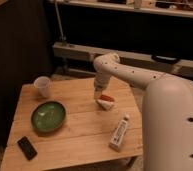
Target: Place the pepper on the white sponge
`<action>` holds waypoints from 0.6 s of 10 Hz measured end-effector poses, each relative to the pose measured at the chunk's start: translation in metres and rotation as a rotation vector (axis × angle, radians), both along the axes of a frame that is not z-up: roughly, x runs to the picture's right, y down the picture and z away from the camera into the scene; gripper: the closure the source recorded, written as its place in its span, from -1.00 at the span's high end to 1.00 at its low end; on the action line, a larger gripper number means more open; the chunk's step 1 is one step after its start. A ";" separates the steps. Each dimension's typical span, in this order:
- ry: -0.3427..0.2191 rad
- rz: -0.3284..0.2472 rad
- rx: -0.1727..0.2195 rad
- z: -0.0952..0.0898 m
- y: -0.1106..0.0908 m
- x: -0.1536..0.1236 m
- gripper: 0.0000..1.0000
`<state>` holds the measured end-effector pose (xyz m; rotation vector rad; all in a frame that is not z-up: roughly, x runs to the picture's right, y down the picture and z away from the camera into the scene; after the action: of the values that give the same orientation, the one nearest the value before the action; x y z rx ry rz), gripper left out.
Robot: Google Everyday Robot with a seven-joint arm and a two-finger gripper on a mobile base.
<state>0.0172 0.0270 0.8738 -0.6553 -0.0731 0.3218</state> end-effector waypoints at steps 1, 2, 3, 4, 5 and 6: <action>0.000 -0.004 0.001 0.002 0.000 0.000 -1.00; 0.001 -0.005 0.002 0.003 -0.001 0.000 -1.00; 0.004 -0.008 0.005 0.006 -0.002 0.002 -1.00; 0.005 -0.008 0.007 0.007 -0.003 0.004 -1.00; 0.005 -0.008 0.010 0.009 -0.004 0.004 -1.00; 0.004 -0.006 0.007 0.012 -0.003 0.004 -0.94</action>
<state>0.0210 0.0241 0.8854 -0.6475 -0.0690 0.3172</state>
